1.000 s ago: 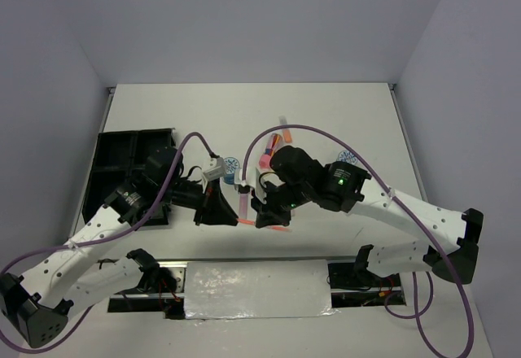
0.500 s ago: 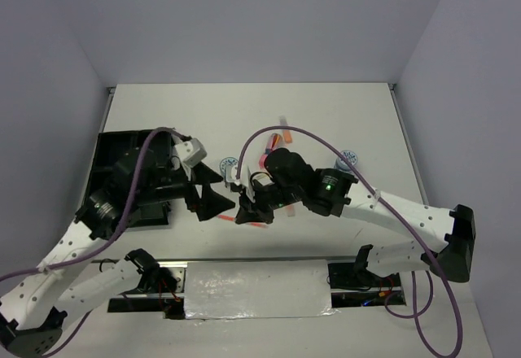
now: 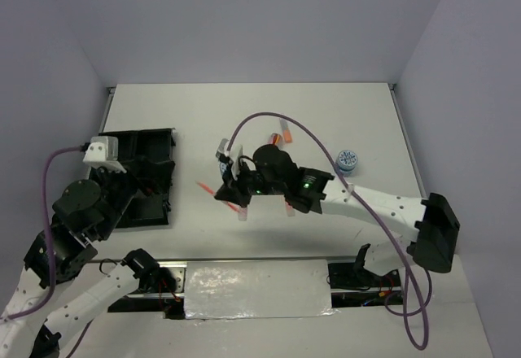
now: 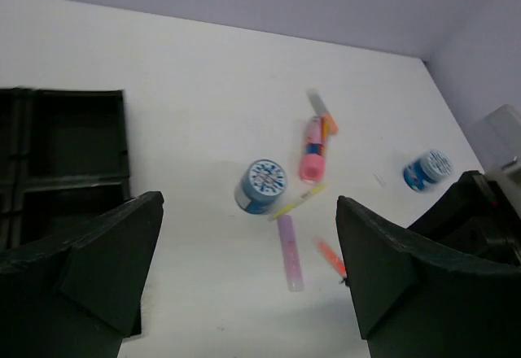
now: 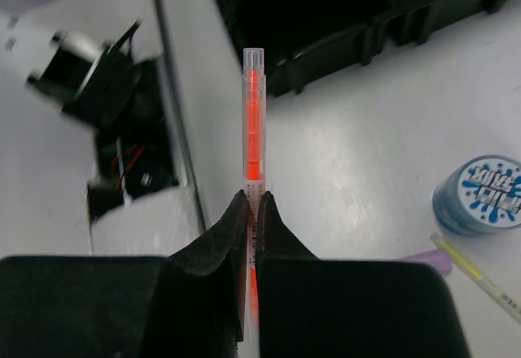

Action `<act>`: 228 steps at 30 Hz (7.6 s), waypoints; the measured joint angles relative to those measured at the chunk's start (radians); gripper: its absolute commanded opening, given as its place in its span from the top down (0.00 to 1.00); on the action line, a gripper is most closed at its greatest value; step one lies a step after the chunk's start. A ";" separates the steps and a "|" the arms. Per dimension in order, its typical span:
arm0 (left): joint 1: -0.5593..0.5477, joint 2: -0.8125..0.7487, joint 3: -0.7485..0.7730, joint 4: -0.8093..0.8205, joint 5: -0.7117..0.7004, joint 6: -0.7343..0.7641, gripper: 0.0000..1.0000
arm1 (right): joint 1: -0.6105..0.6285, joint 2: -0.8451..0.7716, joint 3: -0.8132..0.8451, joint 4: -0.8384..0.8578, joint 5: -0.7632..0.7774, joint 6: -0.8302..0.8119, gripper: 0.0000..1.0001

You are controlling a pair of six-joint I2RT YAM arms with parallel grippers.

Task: Sort the stationery into containers
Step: Close the pen cap on the pen, then place the pen in the storage box, then pick up the pen from the center of the board, then pick up the pen cap from the center of the board.

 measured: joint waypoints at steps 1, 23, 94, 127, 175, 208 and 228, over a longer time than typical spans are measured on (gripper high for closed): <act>0.000 -0.028 -0.021 -0.010 -0.067 -0.023 0.01 | 0.000 0.027 0.005 0.049 0.051 0.049 1.00; 0.000 -0.254 -0.150 0.102 -0.386 0.044 0.01 | 0.107 0.872 0.758 0.196 0.614 0.705 1.00; -0.208 0.982 0.097 0.273 0.288 0.392 0.12 | -0.415 -0.795 -0.292 -0.368 0.707 0.369 0.00; -0.073 1.364 0.182 0.356 0.401 0.587 0.35 | -0.419 -0.871 -0.363 -0.354 0.620 0.373 0.02; -0.110 0.998 0.194 0.268 0.323 0.304 1.00 | -0.694 -0.244 -0.321 -0.142 0.433 0.301 0.18; -0.157 0.266 -0.229 0.100 0.586 0.174 1.00 | -0.777 0.534 0.147 -0.437 0.326 0.027 0.53; -0.160 0.233 -0.232 0.108 0.600 0.174 1.00 | -0.760 0.544 0.161 -0.460 0.342 0.012 1.00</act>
